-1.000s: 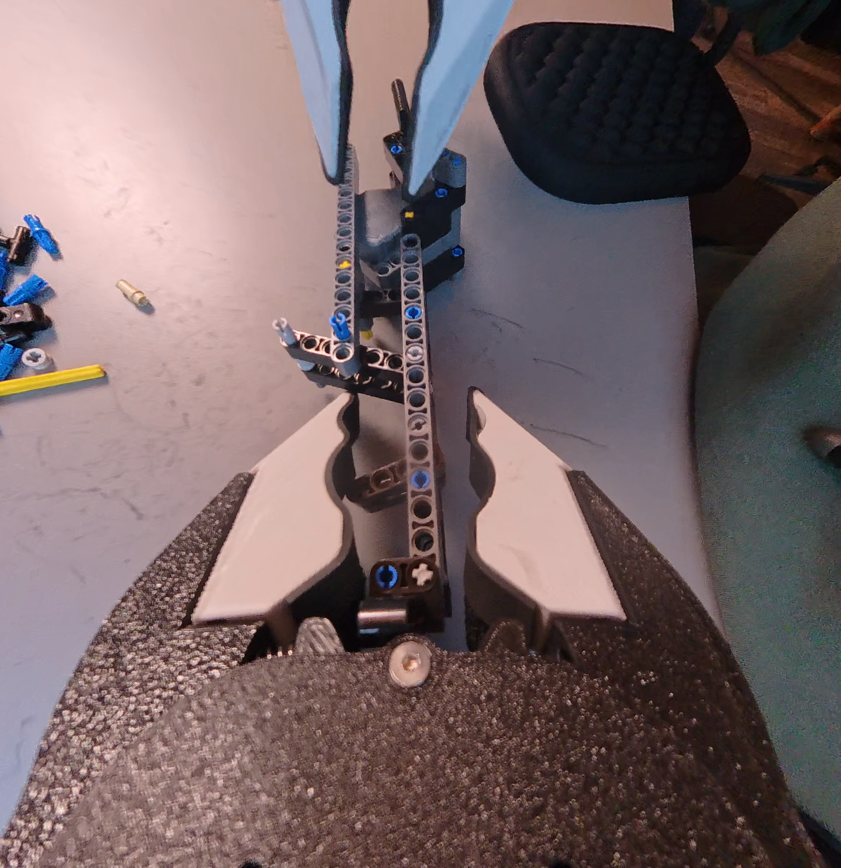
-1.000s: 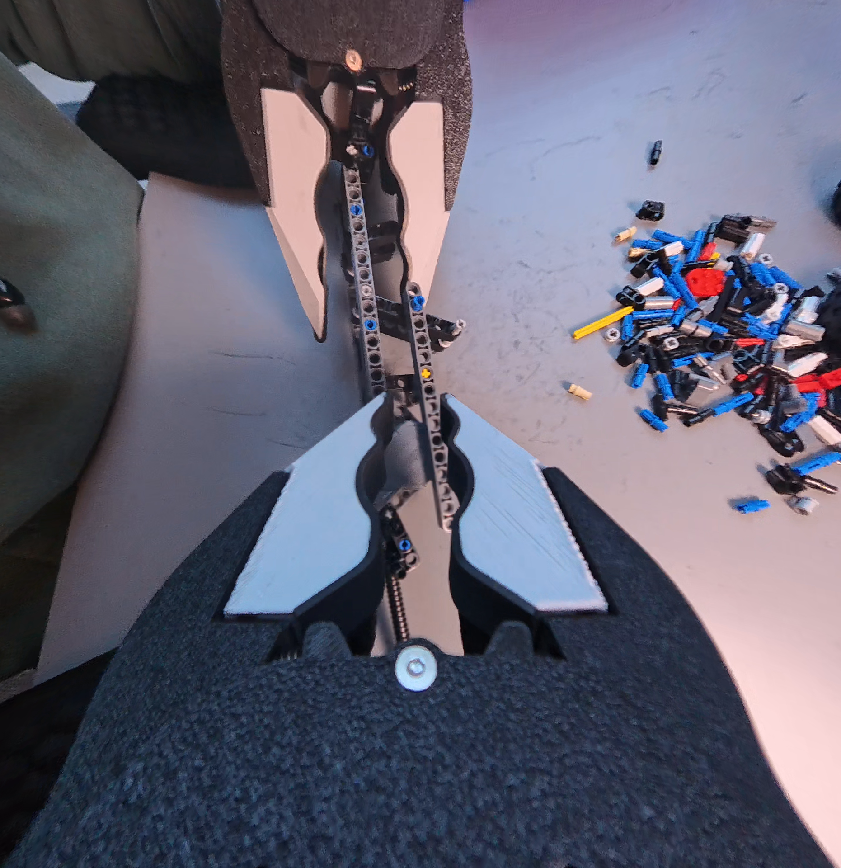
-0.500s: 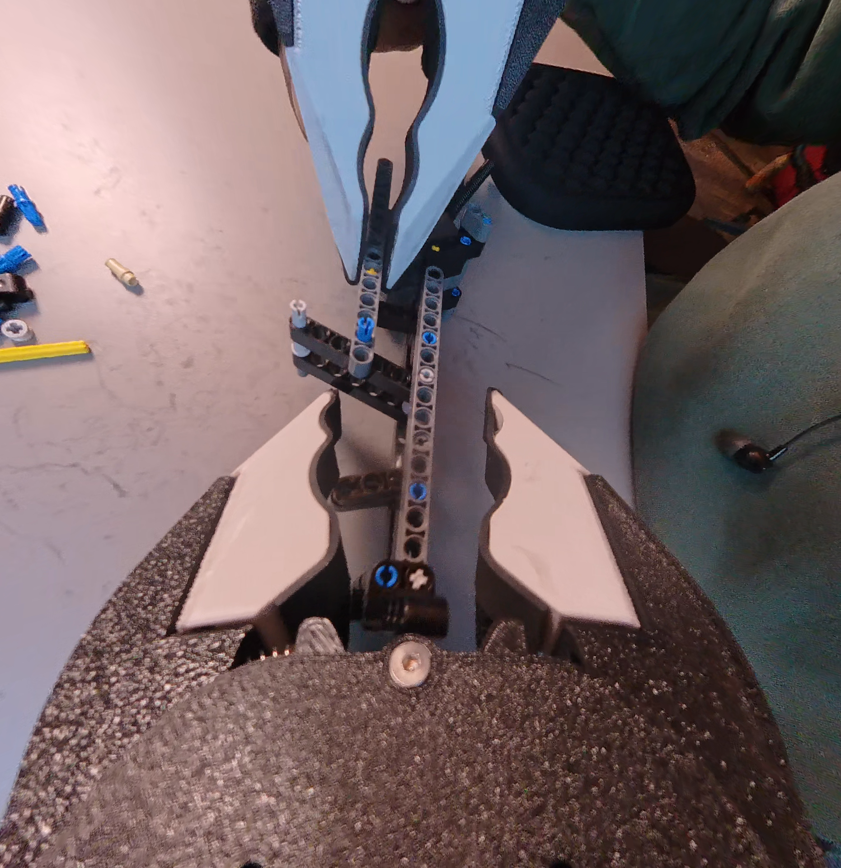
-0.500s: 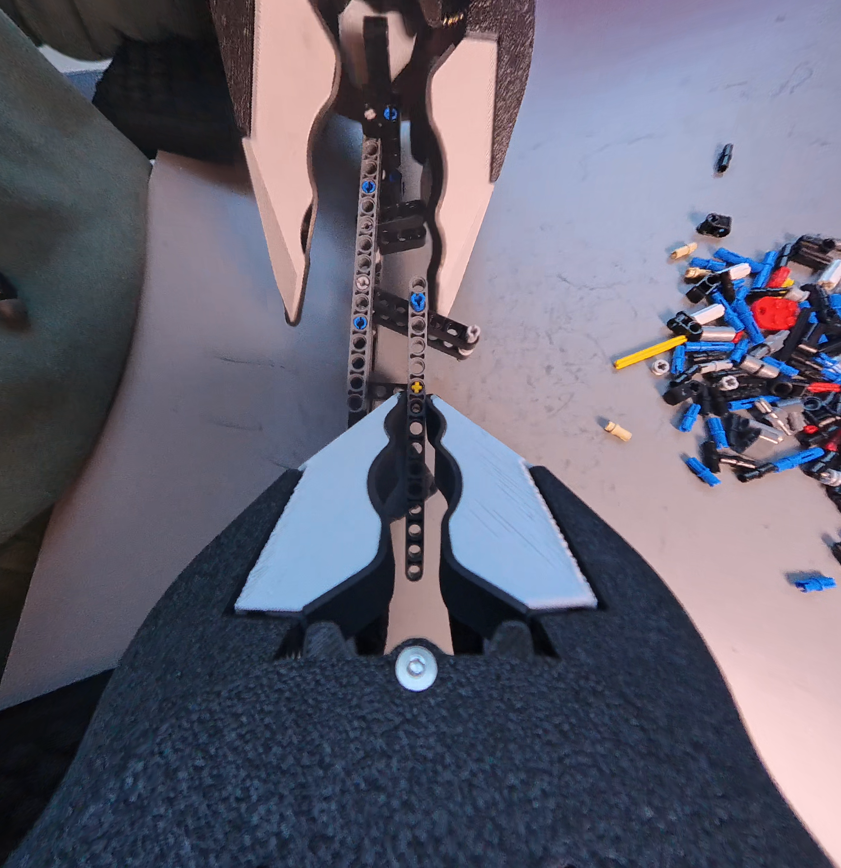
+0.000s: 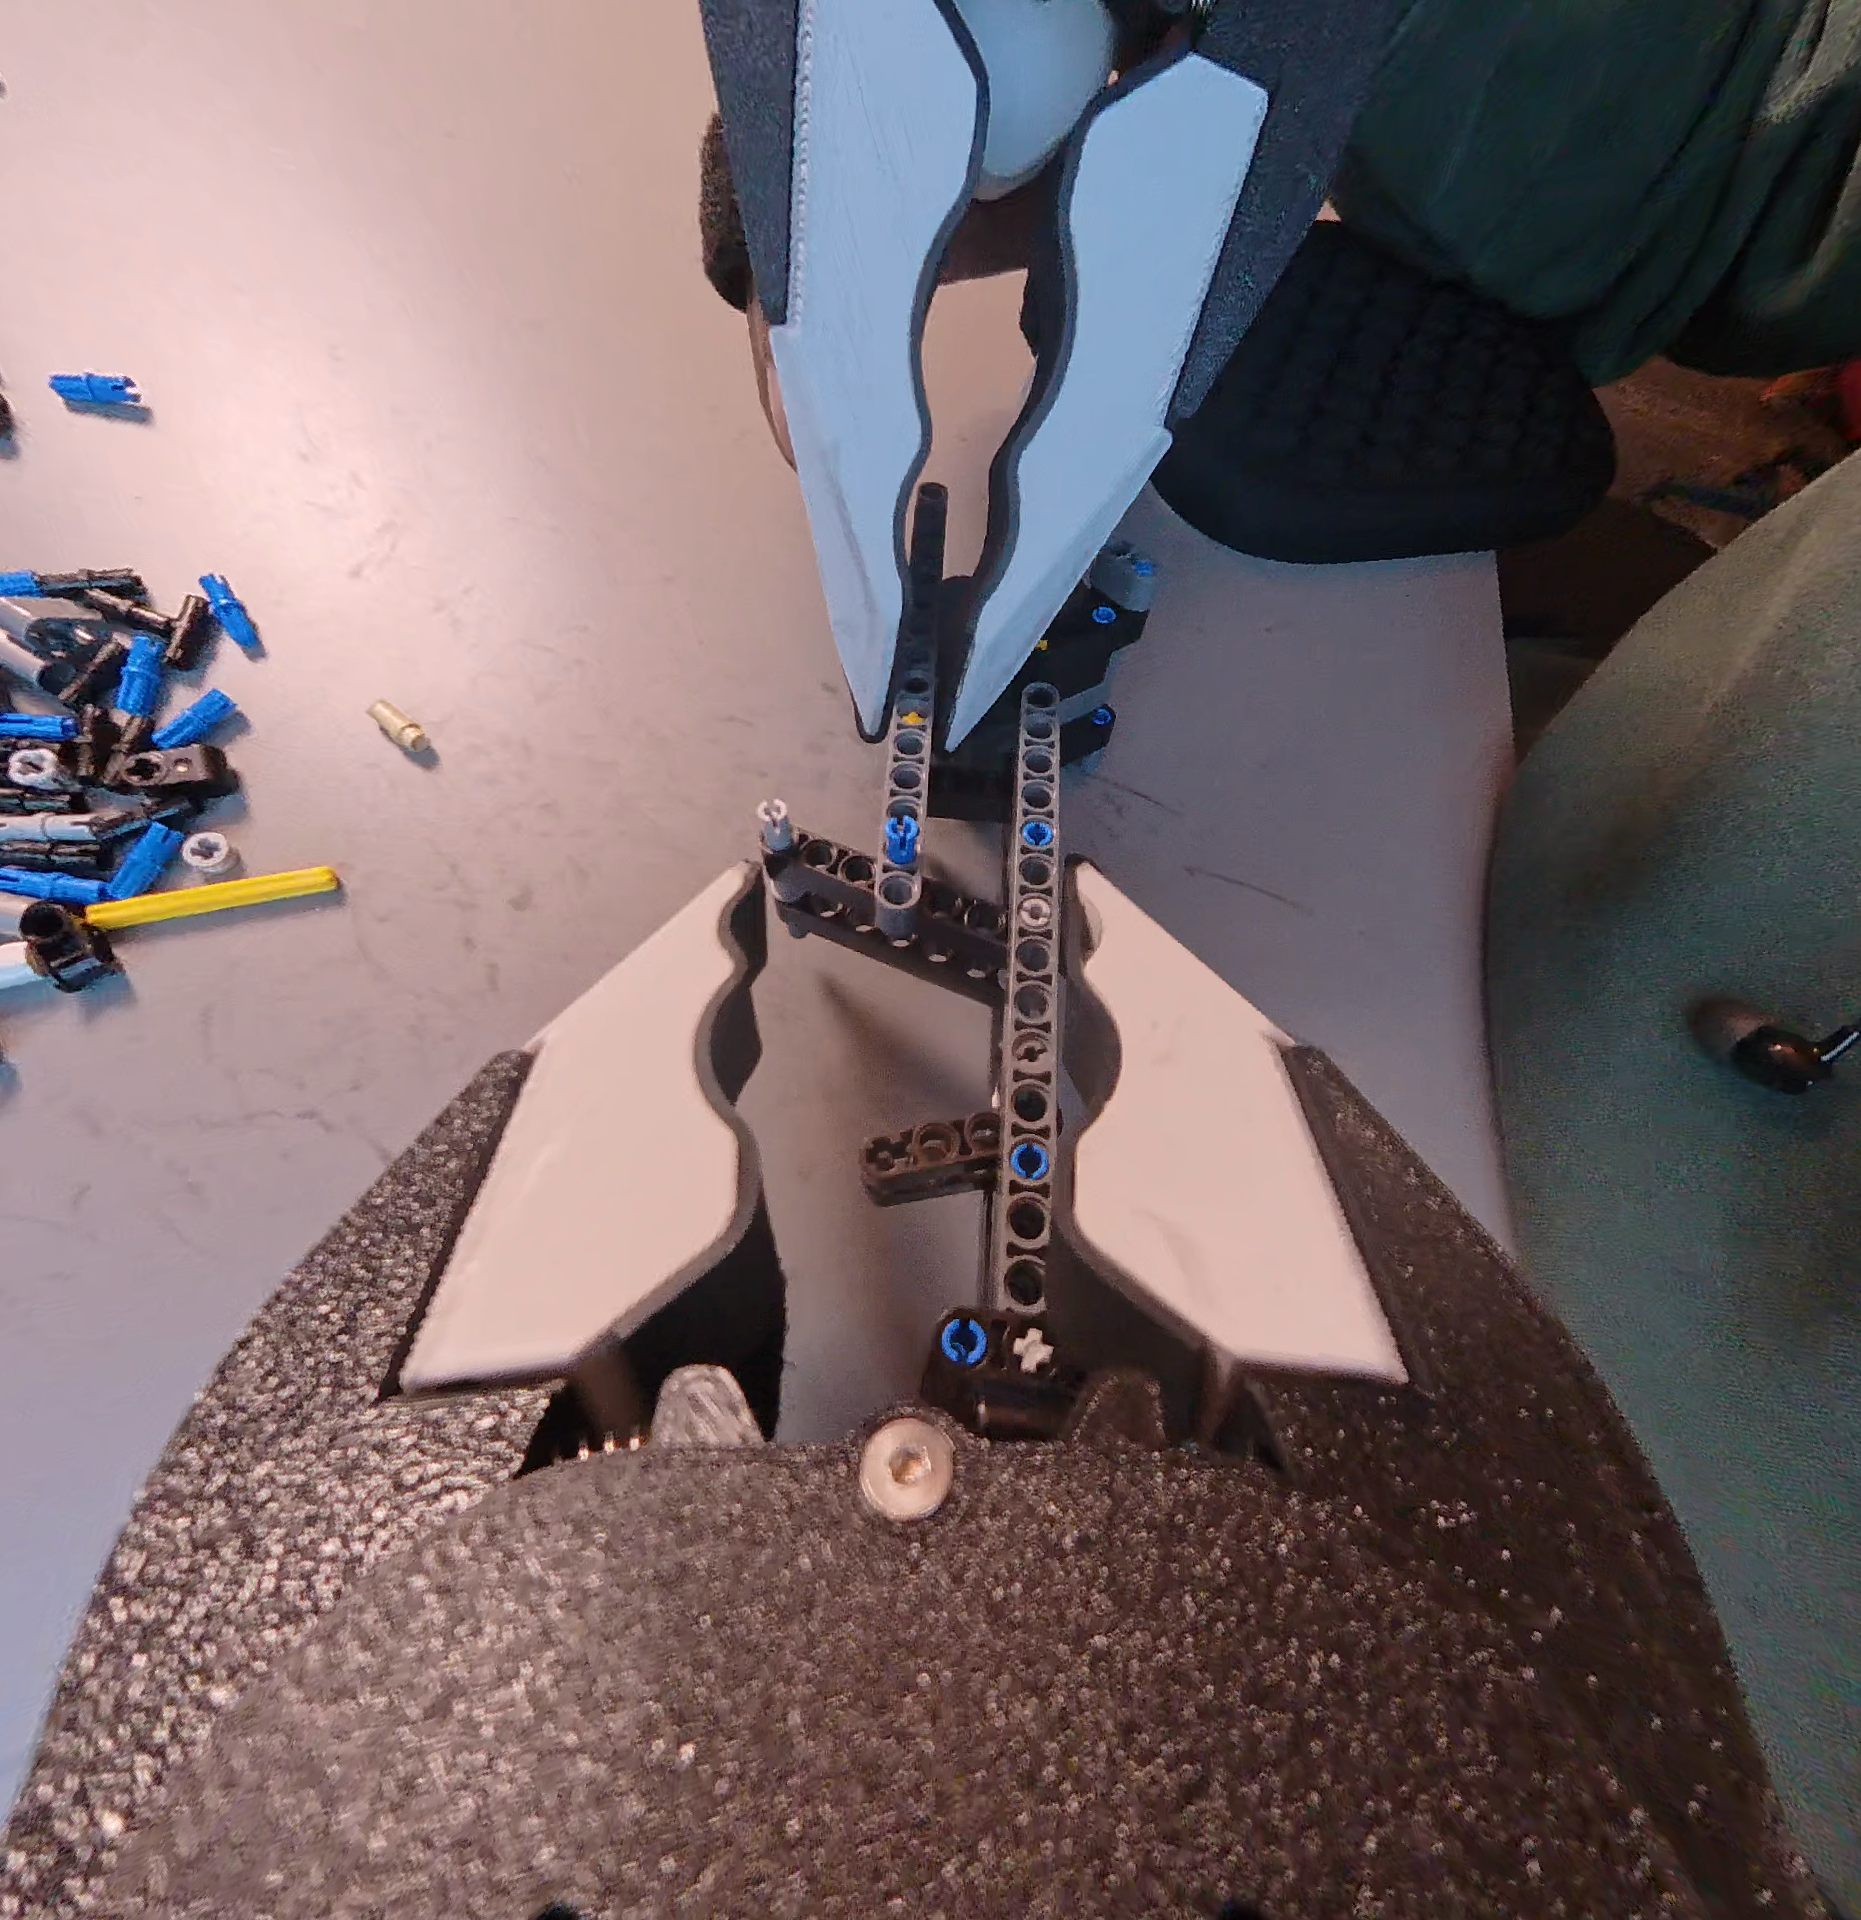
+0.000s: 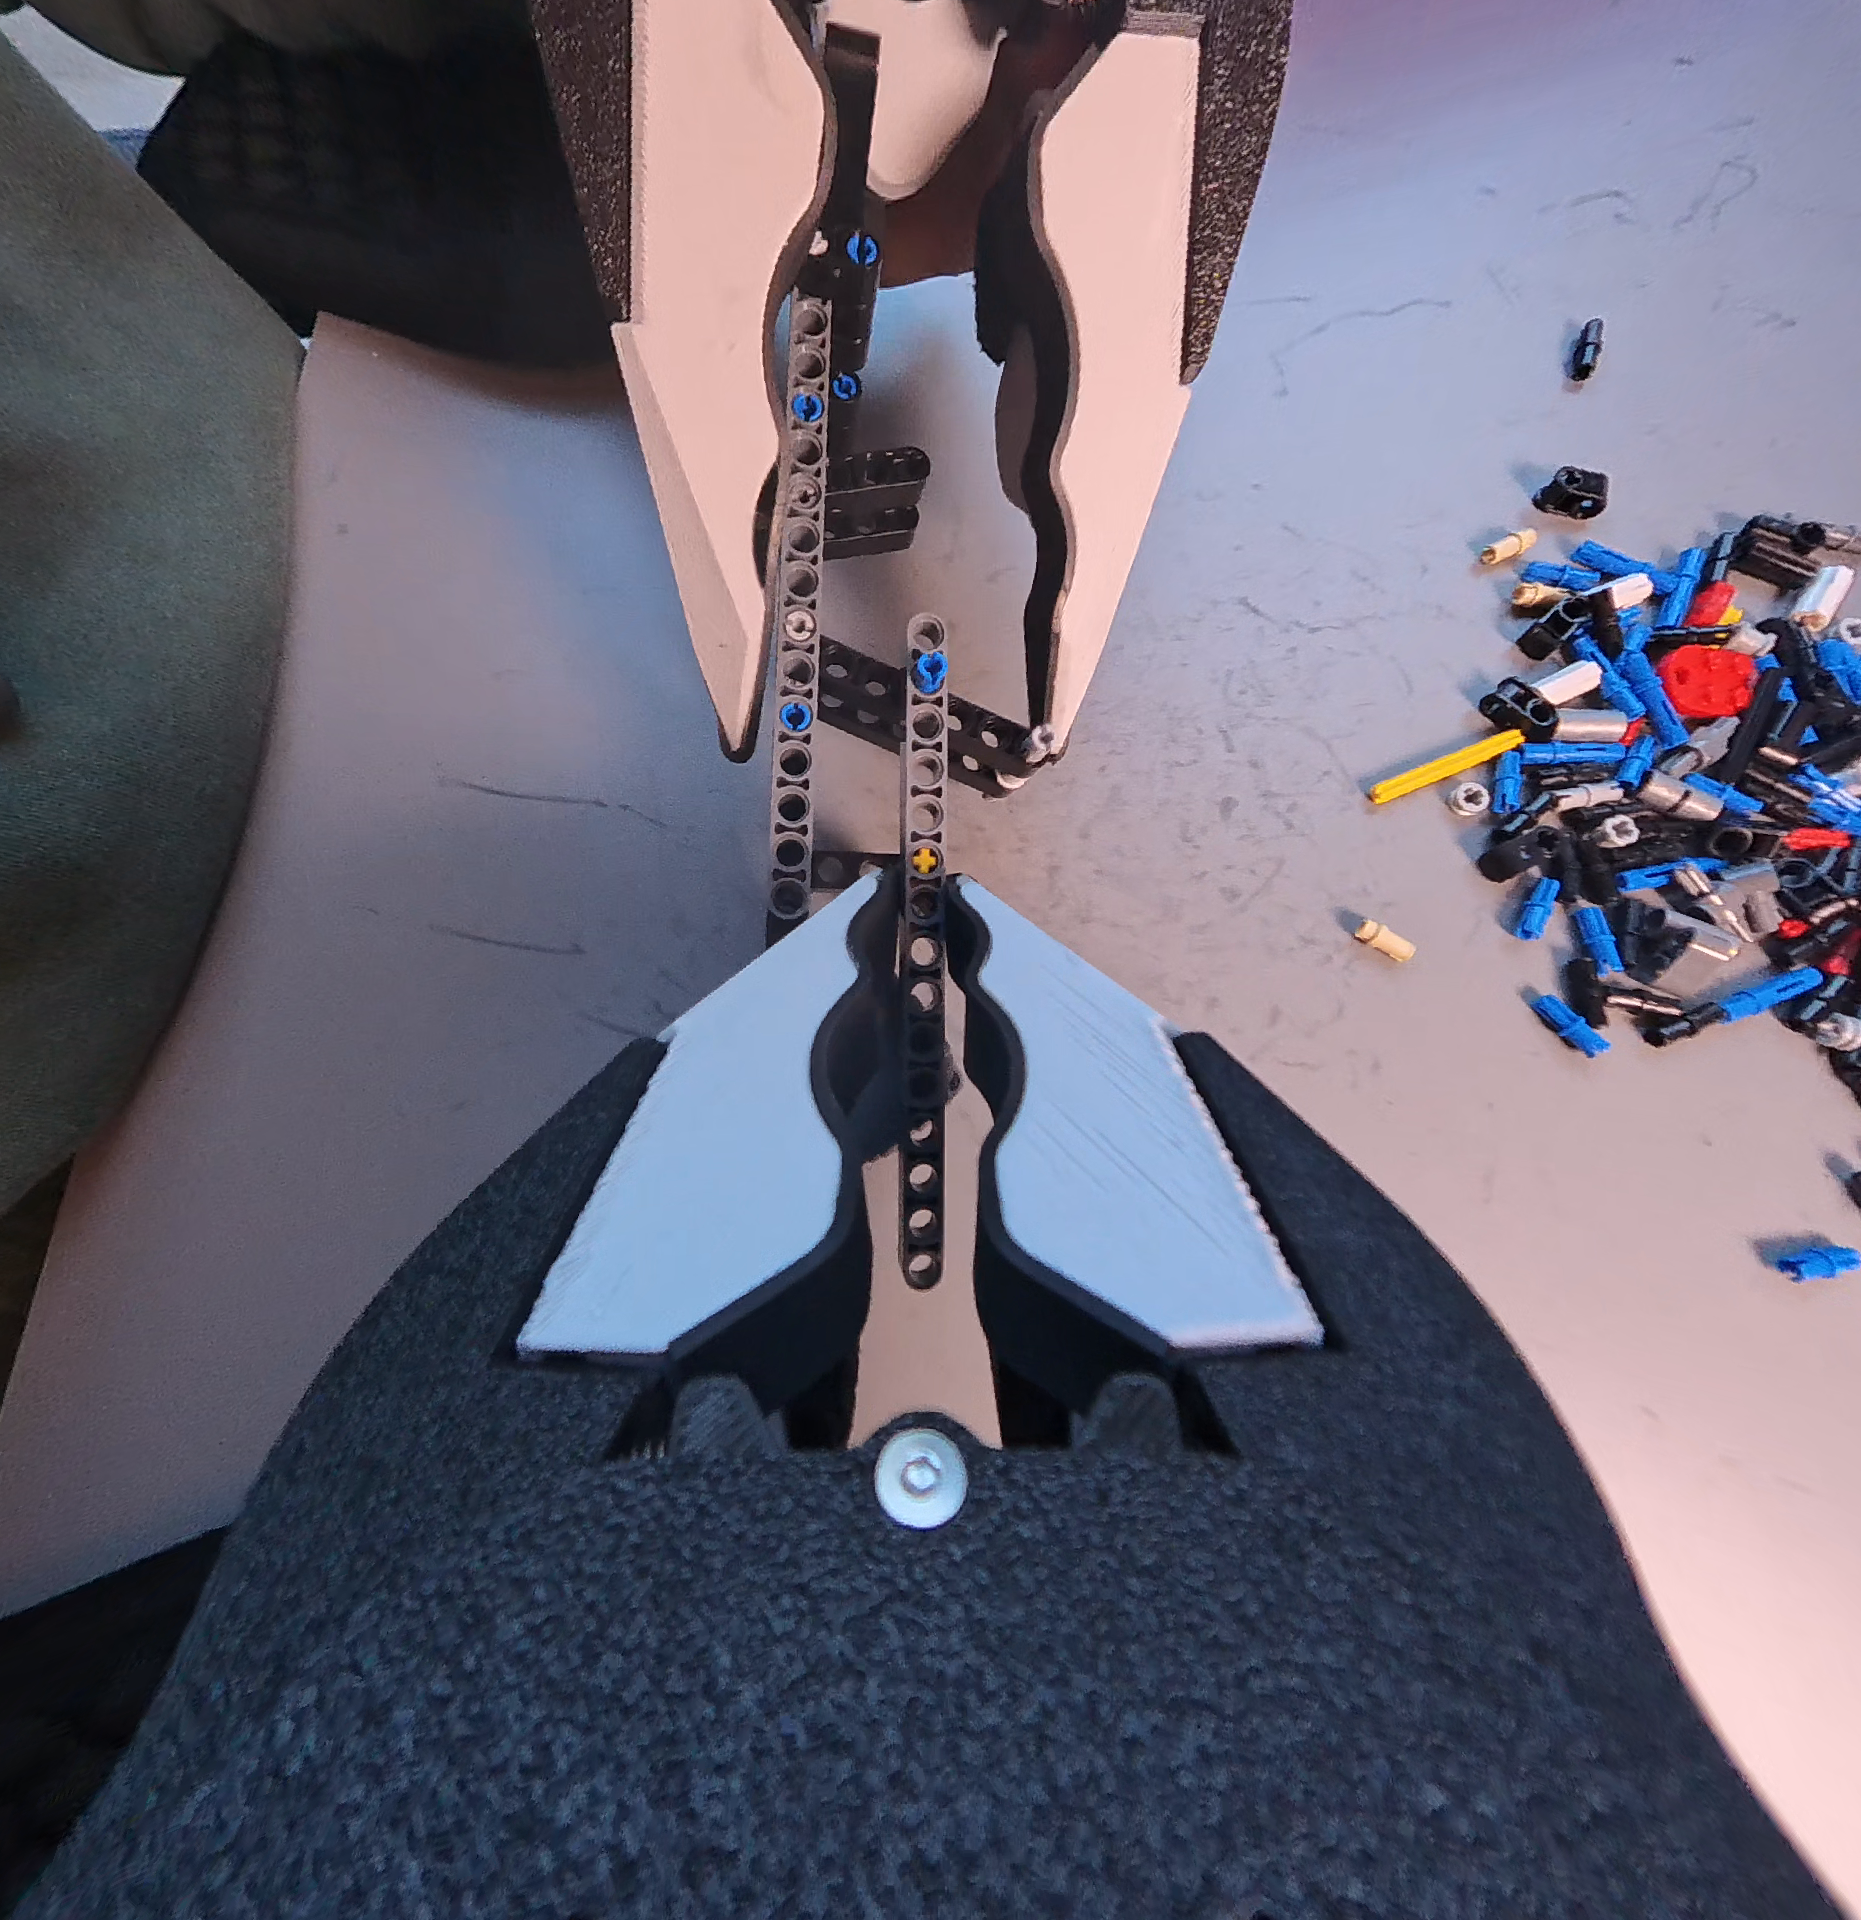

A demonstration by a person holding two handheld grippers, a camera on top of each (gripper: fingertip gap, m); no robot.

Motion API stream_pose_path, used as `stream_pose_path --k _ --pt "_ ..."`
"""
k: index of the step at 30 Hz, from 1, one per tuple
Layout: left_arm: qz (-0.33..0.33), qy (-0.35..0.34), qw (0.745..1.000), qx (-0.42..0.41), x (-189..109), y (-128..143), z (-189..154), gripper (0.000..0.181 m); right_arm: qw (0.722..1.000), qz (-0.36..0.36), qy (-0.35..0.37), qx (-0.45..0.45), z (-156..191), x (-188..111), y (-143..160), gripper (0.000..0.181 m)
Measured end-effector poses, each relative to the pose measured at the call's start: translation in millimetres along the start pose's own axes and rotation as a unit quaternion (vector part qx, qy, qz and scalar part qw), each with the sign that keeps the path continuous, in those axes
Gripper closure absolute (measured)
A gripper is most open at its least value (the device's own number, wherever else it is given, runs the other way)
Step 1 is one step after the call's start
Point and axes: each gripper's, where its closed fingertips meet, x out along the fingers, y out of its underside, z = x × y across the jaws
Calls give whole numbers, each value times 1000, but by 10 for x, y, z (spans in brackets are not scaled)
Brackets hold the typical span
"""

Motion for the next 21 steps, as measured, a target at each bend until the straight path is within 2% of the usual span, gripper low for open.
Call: stream_pose_path --k 5,7,10,14,21 --pt "-16 45 999 -15 -74 -64 -100 111 999 -2 -26 31 45 15 -20 175" --pt "-22 34 999 -12 -117 -102 -76 110 999 4 -31 35 69 21 -31 176" --pt "12 16 1000 14 -40 -52 -66 107 999 16 -38 29 110 50 -52 176" --pt "79 25 996 45 81 82 -114 119 999 22 -36 21 146 96 -93 176" --pt "92 28 994 41 110 98 -127 120 999 20 -43 22 159 67 -89 177"
